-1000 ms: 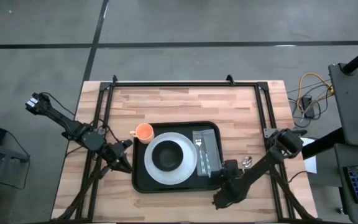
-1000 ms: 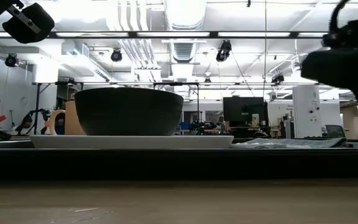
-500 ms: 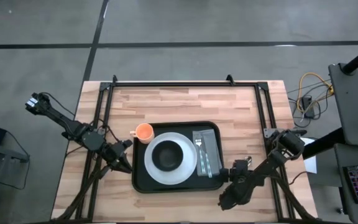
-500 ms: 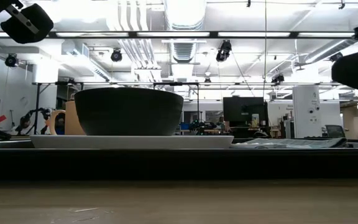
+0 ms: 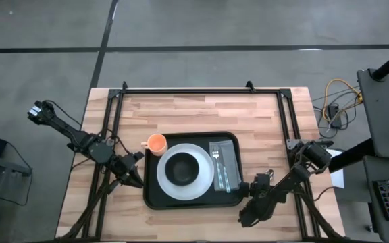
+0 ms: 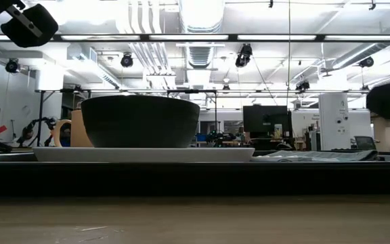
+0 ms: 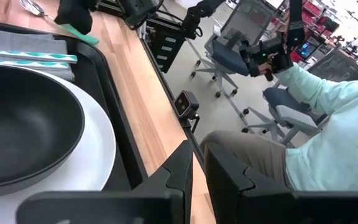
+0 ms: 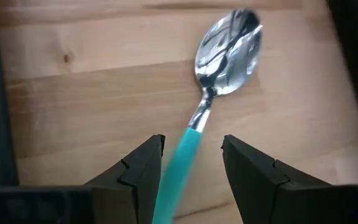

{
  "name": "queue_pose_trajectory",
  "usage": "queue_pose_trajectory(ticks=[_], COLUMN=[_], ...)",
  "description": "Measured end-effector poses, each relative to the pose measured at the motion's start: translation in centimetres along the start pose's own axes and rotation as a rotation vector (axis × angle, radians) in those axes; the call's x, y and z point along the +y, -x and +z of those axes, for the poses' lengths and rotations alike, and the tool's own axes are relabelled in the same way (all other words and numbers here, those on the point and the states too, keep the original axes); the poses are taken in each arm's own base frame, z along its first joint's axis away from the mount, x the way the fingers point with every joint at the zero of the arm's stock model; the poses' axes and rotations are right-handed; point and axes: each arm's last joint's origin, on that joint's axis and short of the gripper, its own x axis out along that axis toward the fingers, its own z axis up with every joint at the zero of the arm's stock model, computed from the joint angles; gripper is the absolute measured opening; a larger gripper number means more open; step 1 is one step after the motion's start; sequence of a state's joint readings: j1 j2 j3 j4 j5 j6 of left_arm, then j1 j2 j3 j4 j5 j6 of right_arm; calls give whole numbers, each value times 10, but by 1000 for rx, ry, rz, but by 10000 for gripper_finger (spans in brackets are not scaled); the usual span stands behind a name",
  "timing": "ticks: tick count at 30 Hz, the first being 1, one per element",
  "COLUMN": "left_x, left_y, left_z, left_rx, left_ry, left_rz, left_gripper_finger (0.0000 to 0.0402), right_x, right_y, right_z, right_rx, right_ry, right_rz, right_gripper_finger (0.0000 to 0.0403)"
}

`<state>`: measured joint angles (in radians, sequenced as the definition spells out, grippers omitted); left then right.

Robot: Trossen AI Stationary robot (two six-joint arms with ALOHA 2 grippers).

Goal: Set up tray
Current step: Put the green spoon on the gray napkin

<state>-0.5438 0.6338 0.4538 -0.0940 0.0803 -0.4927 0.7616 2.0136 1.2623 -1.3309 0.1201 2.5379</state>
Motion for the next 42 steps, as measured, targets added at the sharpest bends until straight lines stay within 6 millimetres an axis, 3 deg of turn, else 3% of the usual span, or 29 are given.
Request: queue_pose_trajectory(ticks=[9,17,31,42], left_x=[0,0,0,0], left_y=[0,0,0,0], left_z=[0,0,0,0], left_rx=[0,0,0,0], left_ry=[36,45,45,45], left_rz=[0,0,1,1], left_gripper_finger=[23,23,23,23], right_x=[-2,-2,0,-2], right_y=[-24,-27,-26,-26], right_z=[-1,1,-3,-4], right_rx=[-3,-38,-45,-51], right_ry=[0,58,121,205], right_rz=[42,56,126,127], right_gripper_finger=[147,122,41,57])
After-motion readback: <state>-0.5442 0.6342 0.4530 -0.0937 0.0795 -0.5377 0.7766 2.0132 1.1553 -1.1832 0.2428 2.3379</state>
